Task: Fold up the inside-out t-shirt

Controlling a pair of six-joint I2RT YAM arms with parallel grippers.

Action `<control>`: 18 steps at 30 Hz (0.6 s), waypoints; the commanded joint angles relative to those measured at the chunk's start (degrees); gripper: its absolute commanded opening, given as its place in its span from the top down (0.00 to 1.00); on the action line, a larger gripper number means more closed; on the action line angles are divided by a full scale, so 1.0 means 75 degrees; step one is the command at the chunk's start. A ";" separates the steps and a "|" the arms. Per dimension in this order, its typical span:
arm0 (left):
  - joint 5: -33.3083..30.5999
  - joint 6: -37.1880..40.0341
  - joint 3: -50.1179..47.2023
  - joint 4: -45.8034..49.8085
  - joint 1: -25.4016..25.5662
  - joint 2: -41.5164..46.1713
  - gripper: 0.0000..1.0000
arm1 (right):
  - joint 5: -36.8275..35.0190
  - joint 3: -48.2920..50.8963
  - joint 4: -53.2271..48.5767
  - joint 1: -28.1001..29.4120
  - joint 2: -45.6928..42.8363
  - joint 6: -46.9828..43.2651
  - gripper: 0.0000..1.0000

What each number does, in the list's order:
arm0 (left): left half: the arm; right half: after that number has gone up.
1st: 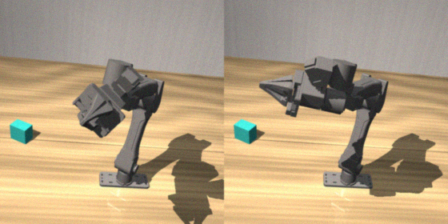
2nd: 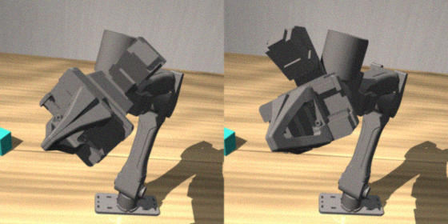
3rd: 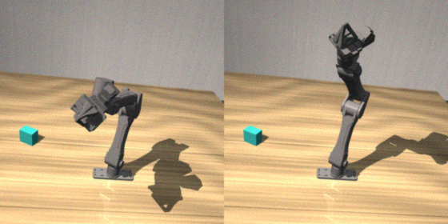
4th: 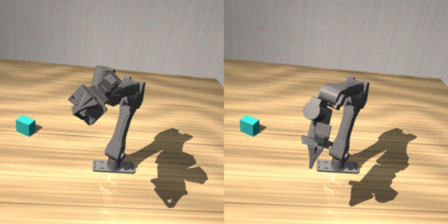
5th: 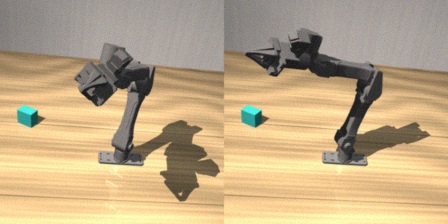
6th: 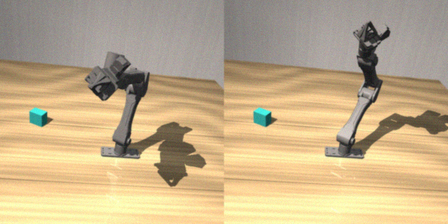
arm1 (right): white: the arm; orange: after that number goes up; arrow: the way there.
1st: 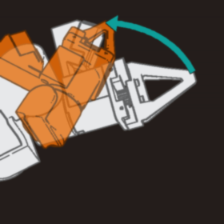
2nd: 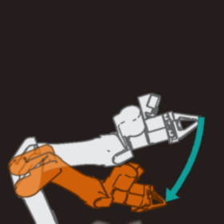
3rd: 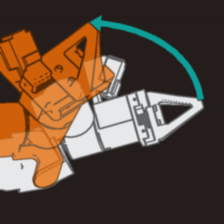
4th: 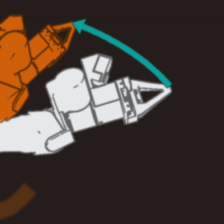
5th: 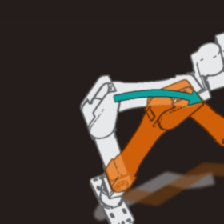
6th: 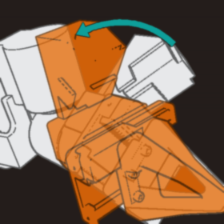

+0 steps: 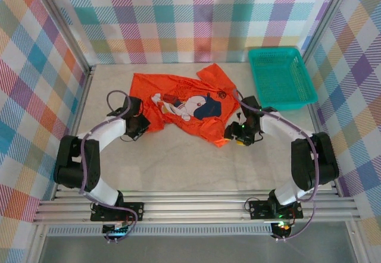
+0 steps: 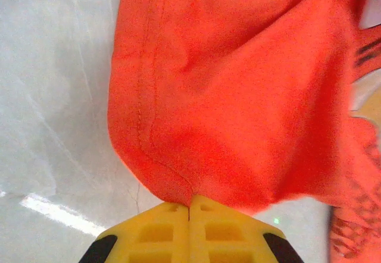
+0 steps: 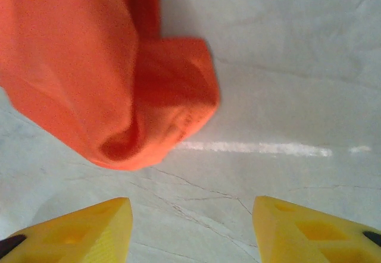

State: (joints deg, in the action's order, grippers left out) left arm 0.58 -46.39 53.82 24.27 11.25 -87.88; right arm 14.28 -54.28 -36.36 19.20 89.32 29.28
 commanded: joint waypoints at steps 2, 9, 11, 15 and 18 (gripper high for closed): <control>-0.0737 0.0619 0.0581 0.1322 0.0039 0.0922 1.00 | 0.0489 0.0261 0.1034 0.0012 0.0182 0.0051 0.44; -0.0692 0.0851 0.0793 0.1693 -0.0005 0.1310 1.00 | 0.0796 -0.0052 0.1994 0.0027 0.1333 0.0249 0.44; -0.0631 0.0863 0.0749 0.1689 -0.0011 0.1310 1.00 | 0.0822 -0.0184 0.2119 0.0041 0.1685 0.0310 0.48; -0.0568 0.0907 0.0714 0.1694 -0.0032 0.1310 1.00 | 0.0838 -0.0456 0.2040 0.0056 0.1797 0.0429 0.90; -0.0632 0.1022 0.0825 0.1789 -0.0057 0.1305 1.00 | 0.0811 -0.0944 0.1171 0.0103 0.1255 0.0280 1.00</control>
State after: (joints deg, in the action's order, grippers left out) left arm -3.73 -40.42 59.40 35.33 11.11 -78.48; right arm 18.41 -57.36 -27.16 18.83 101.12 32.14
